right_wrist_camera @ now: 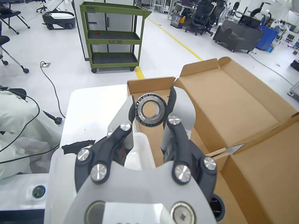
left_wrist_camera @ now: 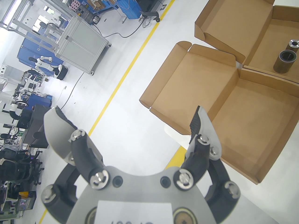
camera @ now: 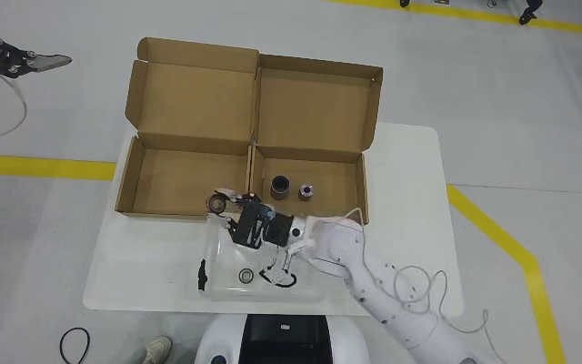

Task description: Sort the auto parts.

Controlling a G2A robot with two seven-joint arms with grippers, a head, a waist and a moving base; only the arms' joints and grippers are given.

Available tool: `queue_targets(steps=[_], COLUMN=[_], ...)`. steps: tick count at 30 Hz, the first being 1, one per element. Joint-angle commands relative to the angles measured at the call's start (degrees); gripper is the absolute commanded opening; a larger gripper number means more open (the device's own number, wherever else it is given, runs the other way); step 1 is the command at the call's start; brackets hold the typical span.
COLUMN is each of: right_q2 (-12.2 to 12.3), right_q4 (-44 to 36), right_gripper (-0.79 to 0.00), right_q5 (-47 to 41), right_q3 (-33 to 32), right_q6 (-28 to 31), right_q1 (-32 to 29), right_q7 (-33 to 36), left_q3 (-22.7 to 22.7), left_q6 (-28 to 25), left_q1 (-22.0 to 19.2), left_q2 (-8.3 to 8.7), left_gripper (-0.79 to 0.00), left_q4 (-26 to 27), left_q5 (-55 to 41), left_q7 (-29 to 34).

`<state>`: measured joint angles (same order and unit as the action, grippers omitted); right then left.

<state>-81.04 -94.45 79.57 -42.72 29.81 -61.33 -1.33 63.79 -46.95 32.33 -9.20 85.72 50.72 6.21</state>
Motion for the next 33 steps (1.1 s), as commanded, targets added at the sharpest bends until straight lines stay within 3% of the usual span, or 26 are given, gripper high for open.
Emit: queue_targets(steps=[1,15,33], right_q2=[-0.12,-1.14,-1.76], right_q4=[-1.27,-9.04,-10.92], right_gripper=[-0.785,-0.785,-0.785], right_q5=[0.52,-0.16,-1.94], right_q3=[-0.29,-2.6,-5.61], right_q6=[0.06,-1.45,-0.97], right_q1=[1.46,8.06,11.65], right_q7=[1.34,7.17,6.17], left_q3=[0.0,0.0,0.0], left_q6=[0.0,0.0,0.0], left_q1=[0.0,0.0,0.0], left_q2=[0.0,0.0,0.0], left_gripper=[0.0,0.0,0.0], left_q4=[0.0,0.0,0.0], left_q5=[0.0,0.0,0.0], left_q7=[0.0,0.0,0.0])
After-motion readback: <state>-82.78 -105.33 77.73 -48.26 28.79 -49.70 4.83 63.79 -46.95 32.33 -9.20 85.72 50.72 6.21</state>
